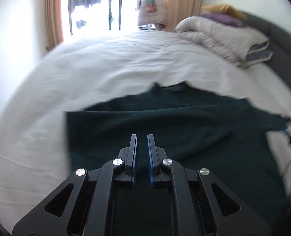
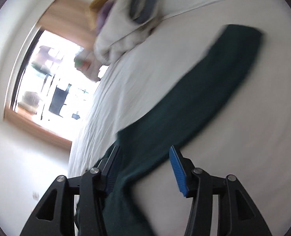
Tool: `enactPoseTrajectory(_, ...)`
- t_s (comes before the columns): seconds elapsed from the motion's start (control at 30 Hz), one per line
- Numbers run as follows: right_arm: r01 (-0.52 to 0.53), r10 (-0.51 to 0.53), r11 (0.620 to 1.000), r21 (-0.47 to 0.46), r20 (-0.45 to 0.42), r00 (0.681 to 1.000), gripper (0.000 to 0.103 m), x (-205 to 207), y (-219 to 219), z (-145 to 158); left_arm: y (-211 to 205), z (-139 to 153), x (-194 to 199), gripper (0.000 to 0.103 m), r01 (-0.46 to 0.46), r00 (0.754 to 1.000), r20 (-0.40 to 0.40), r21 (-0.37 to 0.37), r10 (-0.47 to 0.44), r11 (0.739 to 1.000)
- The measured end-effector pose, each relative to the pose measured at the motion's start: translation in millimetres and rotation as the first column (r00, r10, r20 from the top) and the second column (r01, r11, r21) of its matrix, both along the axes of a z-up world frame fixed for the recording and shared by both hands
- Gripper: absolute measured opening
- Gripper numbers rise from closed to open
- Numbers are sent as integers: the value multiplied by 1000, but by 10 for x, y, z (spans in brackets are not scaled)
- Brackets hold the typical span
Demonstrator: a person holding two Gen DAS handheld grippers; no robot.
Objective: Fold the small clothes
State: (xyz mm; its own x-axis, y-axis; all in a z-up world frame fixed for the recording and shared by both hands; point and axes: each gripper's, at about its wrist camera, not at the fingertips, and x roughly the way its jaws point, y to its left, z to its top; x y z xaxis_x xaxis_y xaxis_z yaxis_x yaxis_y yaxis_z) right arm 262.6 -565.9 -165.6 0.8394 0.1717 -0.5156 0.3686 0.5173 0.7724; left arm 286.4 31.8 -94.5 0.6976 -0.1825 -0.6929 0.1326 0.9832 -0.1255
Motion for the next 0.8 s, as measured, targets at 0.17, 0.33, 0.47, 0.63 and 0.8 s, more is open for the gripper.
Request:
enactPoseTrajectory(0.17,196,-194,971,134,-30,981,62,-449,-751,-305,-648,-195,-211,9,119,992,-39,-92,-123,989)
enactPoseTrajectory(0.33,223,-222,955,196,-26,975,61,-362,-986,-492,-944,-525,-296,9,179,972,-121,-163,-200,970)
enactPoseTrajectory(0.47,202,-198,967,158,-44,979,61,-120,-1133,-471,-870,-768,-266,9,107,969,-193,-234,-154,966)
enactPoseTrajectory(0.63,221,-221,959,177,-23,975,60,142,-1277,-487,-698,-909,-186,9,79,968,-203,-320,-150,944)
enactPoseTrajectory(0.8,194,-190,970,150,-39,981,25,274,-1280,-481,-657,-944,-147,9,75,968,-200,-348,-152,934)
